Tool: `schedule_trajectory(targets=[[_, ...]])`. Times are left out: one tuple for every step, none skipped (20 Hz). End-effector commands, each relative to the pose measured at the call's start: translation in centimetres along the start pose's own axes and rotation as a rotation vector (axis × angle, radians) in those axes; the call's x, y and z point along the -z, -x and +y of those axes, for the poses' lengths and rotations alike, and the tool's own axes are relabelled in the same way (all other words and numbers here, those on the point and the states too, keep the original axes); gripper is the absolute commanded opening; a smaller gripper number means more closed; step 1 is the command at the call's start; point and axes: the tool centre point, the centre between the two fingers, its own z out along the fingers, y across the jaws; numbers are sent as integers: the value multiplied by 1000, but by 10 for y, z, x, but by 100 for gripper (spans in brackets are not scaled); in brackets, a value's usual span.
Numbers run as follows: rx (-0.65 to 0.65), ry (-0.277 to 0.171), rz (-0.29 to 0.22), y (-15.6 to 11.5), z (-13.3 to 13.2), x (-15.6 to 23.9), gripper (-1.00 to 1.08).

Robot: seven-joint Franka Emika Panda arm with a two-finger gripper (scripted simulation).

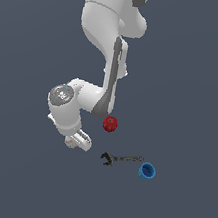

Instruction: Pick up a designated object from a clutter of objects.

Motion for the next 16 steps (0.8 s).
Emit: schedule_trajectory(targets=[[-1, 1, 0, 0, 1, -1, -100], [-1, 1, 0, 0, 1, -1, -100], [-1, 1, 0, 0, 1, -1, -100], [0, 0, 0, 0, 0, 0, -100], [0, 0, 0, 0, 0, 0, -100], [0, 0, 0, 0, 0, 1, -100], [0, 0, 0, 1, 1, 2, -100], [0, 0, 0, 1, 1, 3, -100], [0, 0, 0, 2, 2, 5, -100], [0, 0, 0, 3, 2, 7, -100], [0, 0, 0, 4, 3, 9, -100], [0, 0, 0, 6, 4, 12, -100], [0, 0, 0, 7, 5, 15, -100], [0, 0, 0, 9, 6, 19, -100], [0, 0, 0, 11, 8, 23, -100], [0, 0, 0, 13, 9, 27, -100]])
